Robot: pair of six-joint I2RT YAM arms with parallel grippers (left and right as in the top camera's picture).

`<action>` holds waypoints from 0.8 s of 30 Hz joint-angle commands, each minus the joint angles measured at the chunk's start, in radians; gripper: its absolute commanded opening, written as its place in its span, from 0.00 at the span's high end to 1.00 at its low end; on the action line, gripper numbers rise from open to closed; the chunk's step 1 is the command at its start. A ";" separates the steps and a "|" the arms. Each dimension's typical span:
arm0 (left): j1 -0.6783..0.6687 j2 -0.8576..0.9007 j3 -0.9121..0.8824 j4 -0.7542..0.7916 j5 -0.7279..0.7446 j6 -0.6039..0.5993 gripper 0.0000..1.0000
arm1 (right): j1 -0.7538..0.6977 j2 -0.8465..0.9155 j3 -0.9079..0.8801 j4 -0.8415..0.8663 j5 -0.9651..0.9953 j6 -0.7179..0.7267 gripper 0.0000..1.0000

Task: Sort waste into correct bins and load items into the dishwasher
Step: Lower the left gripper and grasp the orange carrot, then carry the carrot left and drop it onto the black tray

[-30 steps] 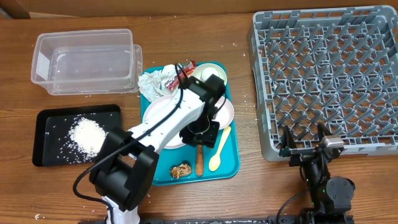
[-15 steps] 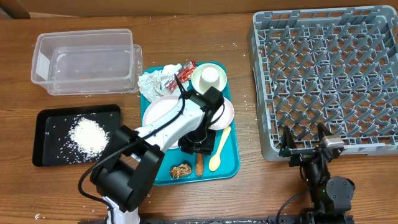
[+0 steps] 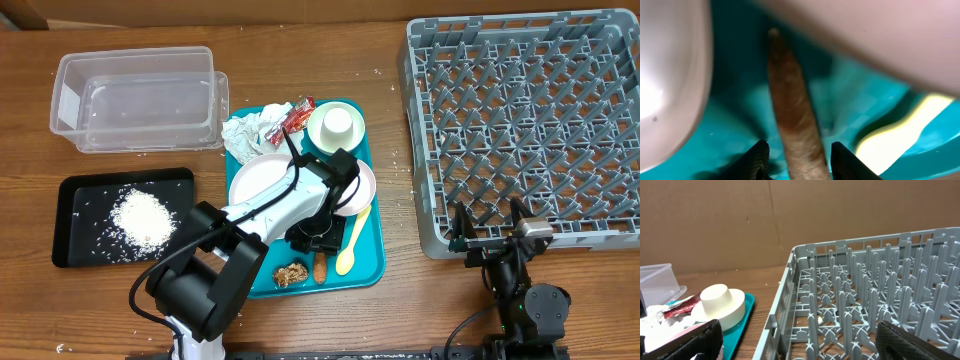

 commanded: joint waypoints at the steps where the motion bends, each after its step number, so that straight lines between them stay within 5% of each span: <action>1: -0.009 0.000 -0.012 0.016 0.046 0.031 0.58 | 0.004 -0.008 -0.010 0.005 0.010 -0.003 0.00; 4: -0.009 0.000 -0.011 0.014 0.049 0.031 0.72 | 0.004 -0.008 -0.010 0.005 0.010 -0.003 0.00; 10: -0.008 -0.003 0.003 -0.032 0.027 0.025 0.82 | 0.004 -0.008 -0.010 0.005 0.010 -0.003 0.00; 24: 0.025 -0.127 0.271 -0.272 -0.106 0.018 0.75 | 0.004 -0.008 -0.010 0.005 0.010 -0.003 0.00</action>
